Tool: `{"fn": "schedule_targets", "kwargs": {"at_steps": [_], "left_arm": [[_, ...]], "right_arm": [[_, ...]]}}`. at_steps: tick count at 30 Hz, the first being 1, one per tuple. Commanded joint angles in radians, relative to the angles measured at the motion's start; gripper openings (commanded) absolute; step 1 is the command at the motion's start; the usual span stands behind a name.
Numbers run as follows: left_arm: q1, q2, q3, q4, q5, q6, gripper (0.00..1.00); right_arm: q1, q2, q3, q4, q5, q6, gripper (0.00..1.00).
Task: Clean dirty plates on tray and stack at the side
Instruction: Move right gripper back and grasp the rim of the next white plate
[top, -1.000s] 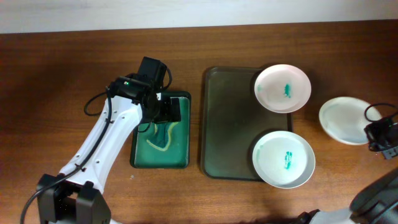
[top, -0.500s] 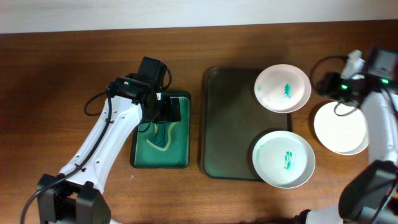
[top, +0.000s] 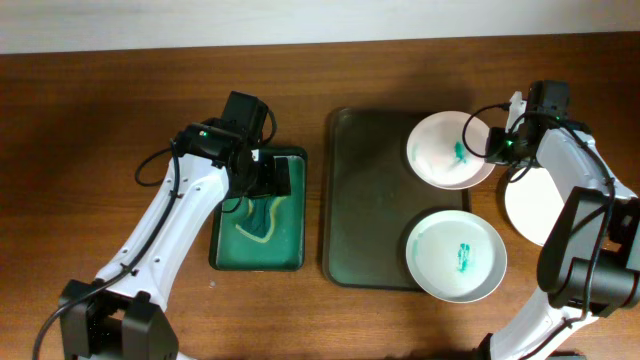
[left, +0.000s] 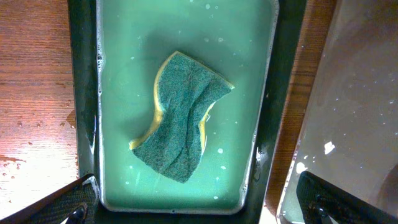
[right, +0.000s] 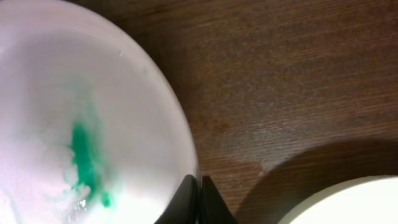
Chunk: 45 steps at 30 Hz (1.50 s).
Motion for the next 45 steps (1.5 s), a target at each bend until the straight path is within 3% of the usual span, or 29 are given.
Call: {"fn": "schedule_targets", "kwargs": {"at_steps": [1,2,6,7,8,9,16,22,26,30,35,36,42,45], "left_arm": [[0.005,-0.013,0.008,0.001,0.007,0.005,0.99],[0.005,-0.013,0.008,0.002,0.007,0.005,0.99],[0.005,-0.013,0.008,0.001,0.007,0.005,0.99],[0.005,-0.013,0.008,0.002,0.007,0.005,0.99],[0.005,-0.013,0.008,0.002,0.007,0.005,0.99],[0.005,-0.013,0.008,0.002,0.007,0.005,0.99],[0.005,-0.013,0.008,0.001,0.007,0.005,0.99],[0.005,-0.013,0.008,0.002,0.007,0.005,1.0],[0.005,-0.013,0.008,0.001,0.007,0.005,1.0],[0.005,-0.013,0.008,0.001,0.007,0.005,0.99],[0.005,-0.013,0.008,0.002,0.007,0.005,0.99],[0.005,-0.013,0.008,0.002,0.008,0.005,0.99],[0.004,-0.013,0.008,0.002,0.037,0.005,0.99],[0.004,-0.013,0.008,0.002,0.037,0.005,0.99]], "right_arm": [[0.002,-0.023,0.01,-0.005,-0.013,-0.003,0.1],[-0.001,-0.023,0.01,0.002,-0.005,-0.005,0.35],[-0.011,-0.013,0.007,0.031,-0.017,-0.007,0.33],[-0.01,0.007,0.003,0.04,-0.034,-0.006,0.24],[-0.011,0.035,0.003,0.037,-0.094,-0.006,0.05],[-0.01,0.035,0.004,0.021,-0.097,-0.006,0.04],[0.004,-0.14,0.02,-0.14,-0.227,0.042,0.04],[0.158,-0.201,0.007,-0.309,-0.211,0.115,0.04],[0.272,-0.179,-0.038,-0.293,-0.081,0.247,0.04],[0.289,-0.177,-0.031,-0.272,-0.043,0.238,0.04],[0.179,-0.161,-0.016,-0.241,-0.051,0.126,0.24],[0.161,-0.135,-0.016,-0.224,-0.048,0.093,0.32],[0.132,-0.012,-0.016,-0.108,-0.039,0.079,0.31],[0.132,0.021,-0.016,-0.086,-0.04,0.08,0.23]]}}
